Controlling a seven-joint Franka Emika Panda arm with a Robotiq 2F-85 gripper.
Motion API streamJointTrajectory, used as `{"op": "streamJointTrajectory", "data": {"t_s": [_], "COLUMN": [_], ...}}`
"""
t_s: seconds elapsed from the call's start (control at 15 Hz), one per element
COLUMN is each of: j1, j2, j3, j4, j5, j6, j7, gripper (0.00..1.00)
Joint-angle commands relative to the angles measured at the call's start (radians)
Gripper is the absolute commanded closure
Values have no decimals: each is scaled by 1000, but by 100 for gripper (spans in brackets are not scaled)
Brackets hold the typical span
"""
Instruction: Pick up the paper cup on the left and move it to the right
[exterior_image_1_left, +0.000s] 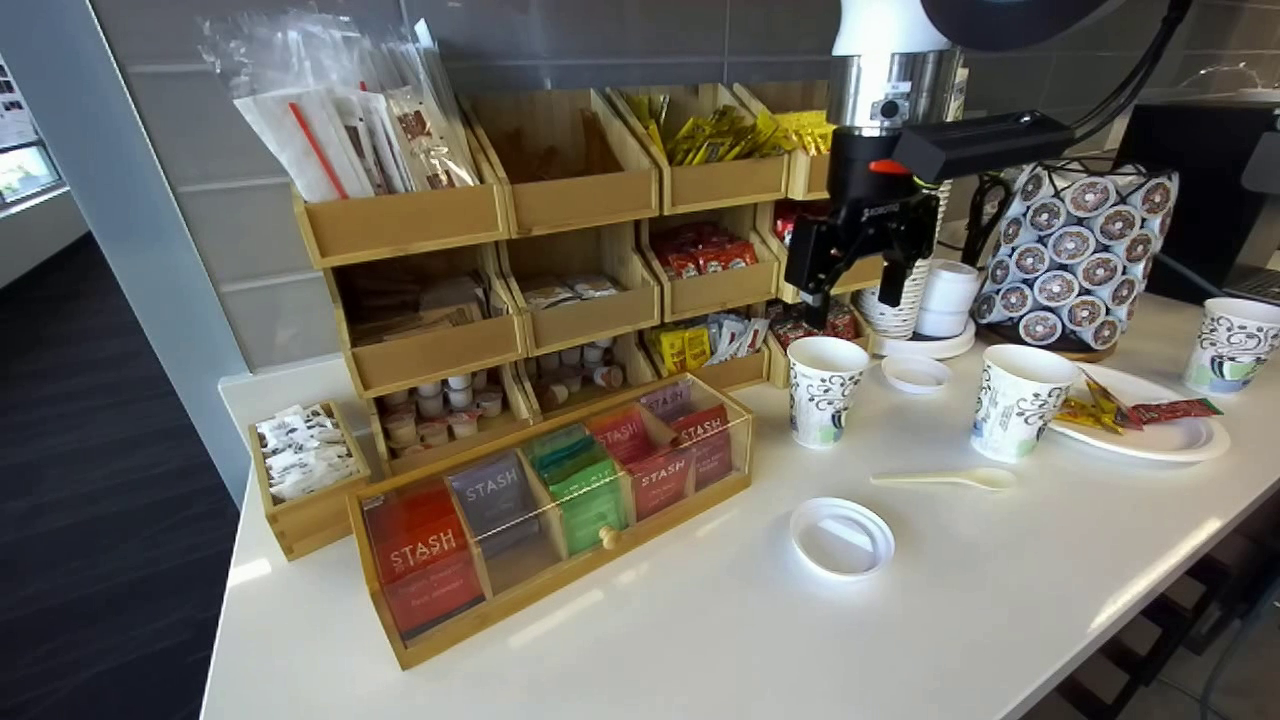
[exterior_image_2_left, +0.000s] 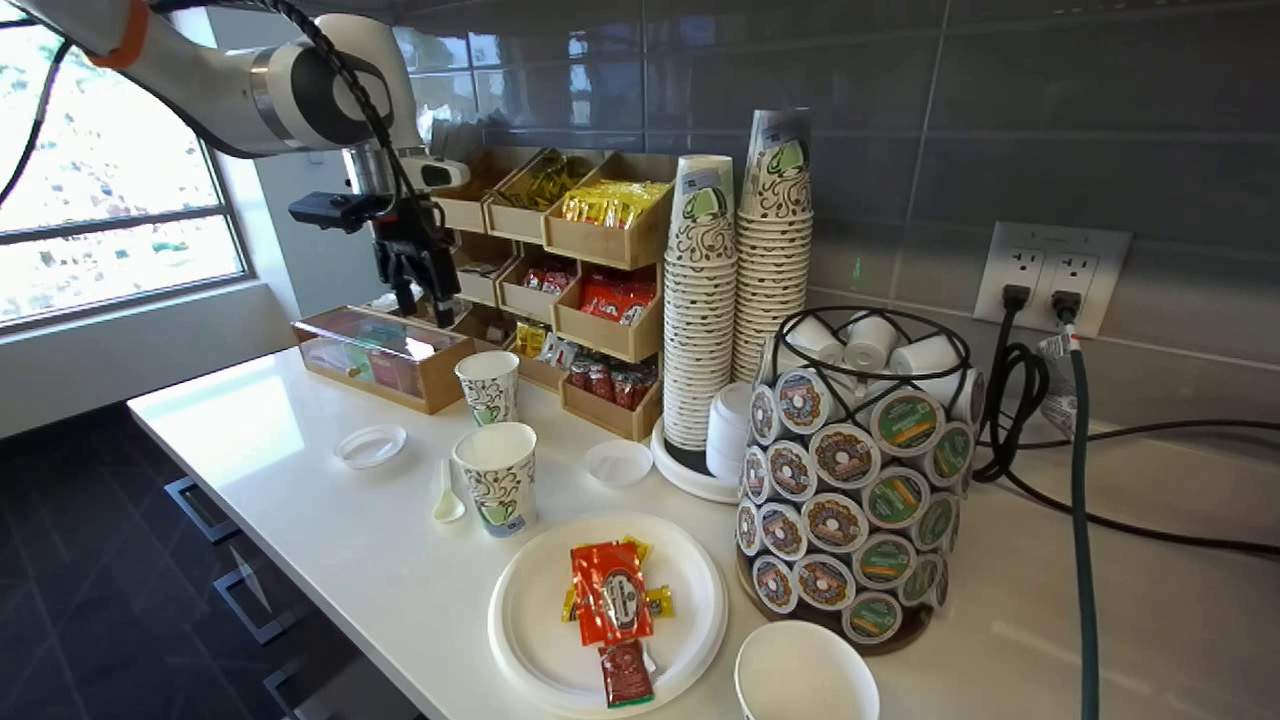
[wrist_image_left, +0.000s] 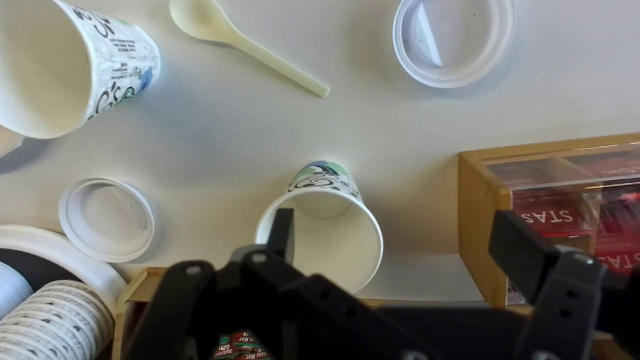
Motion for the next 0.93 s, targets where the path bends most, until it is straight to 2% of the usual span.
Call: {"op": "streamJointTrajectory", "data": {"t_s": [0.0,0.73,0.8,0.87], "j1": [27,45,45,46], "j2": [51,200,210,219], "j3": [-17,-58,-61,-65], "j4": [30,104,110,116], "j5": [6,15,20,20], "j6": [8,123,125,131], "j7": [-6,11,9,11], "gripper": [0,0,22,26]}}
